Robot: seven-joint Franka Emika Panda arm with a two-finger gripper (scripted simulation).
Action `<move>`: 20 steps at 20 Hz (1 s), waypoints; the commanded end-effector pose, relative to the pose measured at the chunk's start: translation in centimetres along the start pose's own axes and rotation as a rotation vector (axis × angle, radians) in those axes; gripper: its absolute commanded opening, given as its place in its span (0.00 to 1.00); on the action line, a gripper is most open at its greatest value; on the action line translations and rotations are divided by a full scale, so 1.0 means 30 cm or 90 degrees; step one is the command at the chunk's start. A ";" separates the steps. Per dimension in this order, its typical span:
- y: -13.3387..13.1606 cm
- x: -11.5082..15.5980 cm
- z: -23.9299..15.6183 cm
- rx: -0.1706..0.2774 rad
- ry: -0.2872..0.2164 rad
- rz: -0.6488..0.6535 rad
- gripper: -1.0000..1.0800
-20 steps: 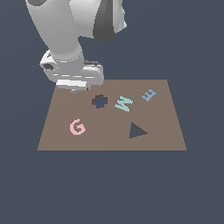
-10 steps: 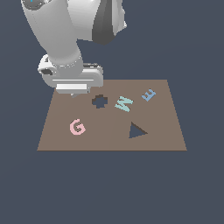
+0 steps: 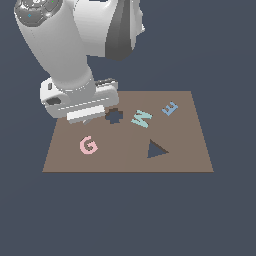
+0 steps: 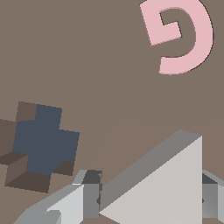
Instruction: Insert a designated object into the corresponding slot on a board.
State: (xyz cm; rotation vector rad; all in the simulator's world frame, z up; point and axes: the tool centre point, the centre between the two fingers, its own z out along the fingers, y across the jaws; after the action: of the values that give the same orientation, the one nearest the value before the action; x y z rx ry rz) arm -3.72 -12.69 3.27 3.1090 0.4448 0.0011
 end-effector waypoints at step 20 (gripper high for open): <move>-0.266 0.485 -0.019 -0.001 0.001 -0.639 0.00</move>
State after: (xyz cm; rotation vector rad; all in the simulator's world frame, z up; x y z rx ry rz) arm 7.60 -2.05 3.80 2.5726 1.8003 0.0031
